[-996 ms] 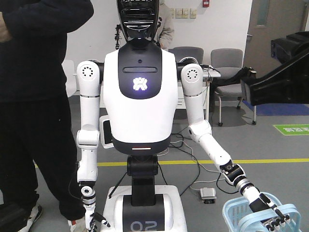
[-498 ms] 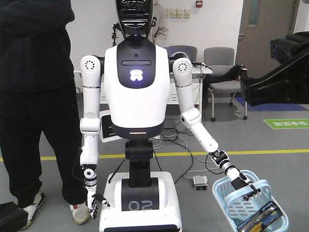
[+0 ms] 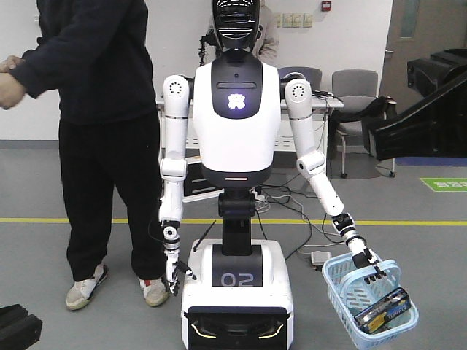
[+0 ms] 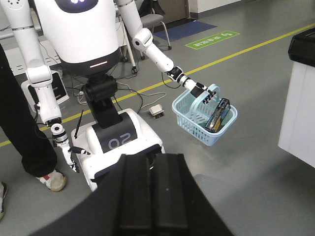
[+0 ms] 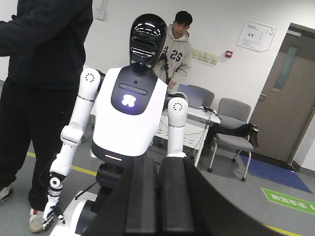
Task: Pick snacks and fruit into basket
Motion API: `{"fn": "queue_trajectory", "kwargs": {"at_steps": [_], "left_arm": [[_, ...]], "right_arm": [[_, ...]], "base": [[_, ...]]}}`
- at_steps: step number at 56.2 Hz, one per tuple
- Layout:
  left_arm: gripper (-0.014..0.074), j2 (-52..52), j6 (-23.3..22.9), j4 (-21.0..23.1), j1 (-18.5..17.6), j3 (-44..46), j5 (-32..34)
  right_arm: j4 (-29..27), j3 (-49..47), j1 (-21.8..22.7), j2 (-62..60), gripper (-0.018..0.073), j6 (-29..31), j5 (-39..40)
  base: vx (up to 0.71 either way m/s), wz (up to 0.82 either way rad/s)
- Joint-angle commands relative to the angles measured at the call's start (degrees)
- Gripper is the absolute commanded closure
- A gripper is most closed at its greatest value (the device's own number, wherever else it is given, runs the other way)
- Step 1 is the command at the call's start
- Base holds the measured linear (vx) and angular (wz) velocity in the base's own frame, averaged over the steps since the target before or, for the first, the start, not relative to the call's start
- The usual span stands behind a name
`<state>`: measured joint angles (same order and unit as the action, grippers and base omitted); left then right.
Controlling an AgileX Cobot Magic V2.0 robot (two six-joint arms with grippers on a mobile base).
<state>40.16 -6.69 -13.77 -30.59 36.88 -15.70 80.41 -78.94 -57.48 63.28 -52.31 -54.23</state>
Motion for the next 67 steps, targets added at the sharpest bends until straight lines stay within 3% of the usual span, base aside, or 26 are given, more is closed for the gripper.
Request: {"fn": "queue_trajectory", "kwargs": {"at_steps": [1, 67], "left_arm": [[0.0602, 0.01, -0.4, 0.27, -0.3, 1.65, 4.54], [0.0602, 0.01, -0.4, 0.27, -0.3, 1.65, 4.54]], "right_arm": [[4.2, -1.71, 0.28, -0.77, 0.0566, 0.29, 1.66], [4.2, -1.71, 0.28, -0.77, 0.0566, 0.38, 1.66]], "base": [[-0.31, 0.16], [-0.28, 0.09]]}}
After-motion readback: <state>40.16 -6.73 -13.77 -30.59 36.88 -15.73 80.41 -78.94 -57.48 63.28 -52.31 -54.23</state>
